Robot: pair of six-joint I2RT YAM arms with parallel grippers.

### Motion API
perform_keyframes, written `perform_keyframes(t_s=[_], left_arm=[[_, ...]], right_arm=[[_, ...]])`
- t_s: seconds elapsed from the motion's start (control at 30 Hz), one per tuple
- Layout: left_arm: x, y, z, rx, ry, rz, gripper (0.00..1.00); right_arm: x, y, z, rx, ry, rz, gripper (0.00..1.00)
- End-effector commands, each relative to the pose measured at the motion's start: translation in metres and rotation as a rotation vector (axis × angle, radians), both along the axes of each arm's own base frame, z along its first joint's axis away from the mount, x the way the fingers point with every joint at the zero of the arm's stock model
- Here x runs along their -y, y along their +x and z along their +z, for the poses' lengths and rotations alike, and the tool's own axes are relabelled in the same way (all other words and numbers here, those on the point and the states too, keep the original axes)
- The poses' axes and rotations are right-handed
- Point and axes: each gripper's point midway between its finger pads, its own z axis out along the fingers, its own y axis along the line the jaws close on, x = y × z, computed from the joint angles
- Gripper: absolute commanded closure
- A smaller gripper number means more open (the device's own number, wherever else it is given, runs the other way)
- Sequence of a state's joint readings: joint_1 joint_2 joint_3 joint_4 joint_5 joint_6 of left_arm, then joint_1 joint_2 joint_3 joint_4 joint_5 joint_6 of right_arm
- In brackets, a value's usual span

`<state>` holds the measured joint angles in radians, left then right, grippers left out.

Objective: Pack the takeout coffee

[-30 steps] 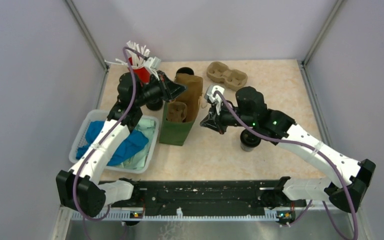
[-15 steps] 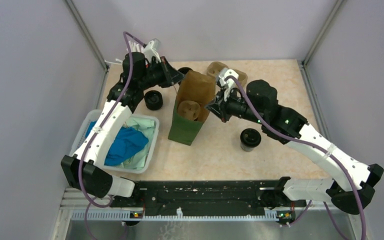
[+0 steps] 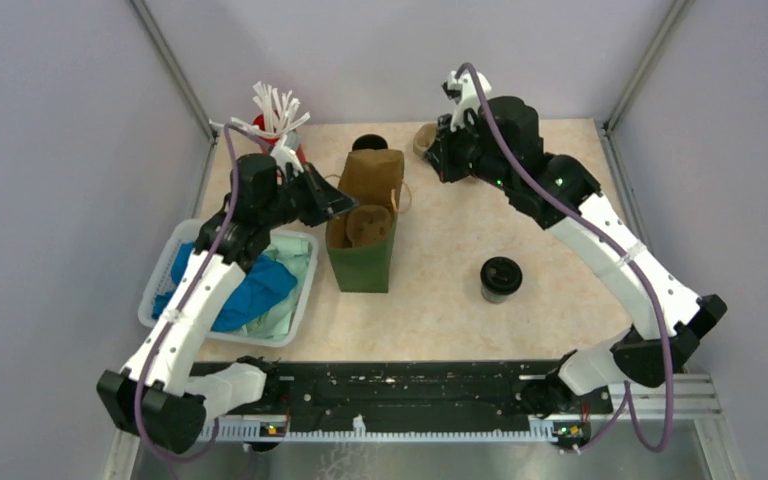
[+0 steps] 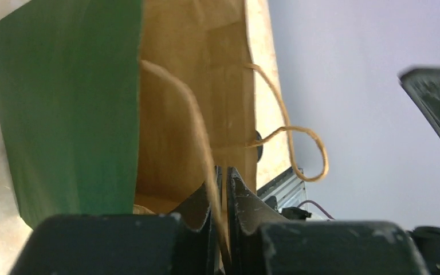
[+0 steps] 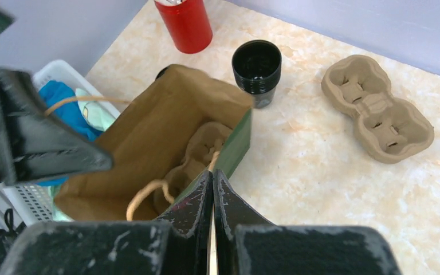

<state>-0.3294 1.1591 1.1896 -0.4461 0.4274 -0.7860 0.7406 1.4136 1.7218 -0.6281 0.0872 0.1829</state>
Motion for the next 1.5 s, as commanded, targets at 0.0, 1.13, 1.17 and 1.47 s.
perform_keyframes(t_s=[0.0, 1.13, 1.17, 1.47], left_arm=[[-0.007, -0.034, 0.045, 0.116, -0.067, -0.012, 0.91], [-0.013, -0.049, 0.04, 0.026, -0.066, 0.017, 0.85], [-0.012, -0.05, 0.041, 0.023, -0.073, 0.016, 0.85], [0.002, -0.066, 0.036, -0.021, -0.13, -0.037, 0.85]], right_arm=[[0.005, 0.013, 0.018, -0.044, 0.041, -0.014, 1.0], [-0.055, -0.06, -0.047, -0.191, -0.069, 0.062, 1.0], [-0.056, -0.058, -0.041, -0.175, -0.054, 0.073, 1.0], [-0.035, -0.003, -0.006, -0.132, 0.107, 0.128, 1.0]])
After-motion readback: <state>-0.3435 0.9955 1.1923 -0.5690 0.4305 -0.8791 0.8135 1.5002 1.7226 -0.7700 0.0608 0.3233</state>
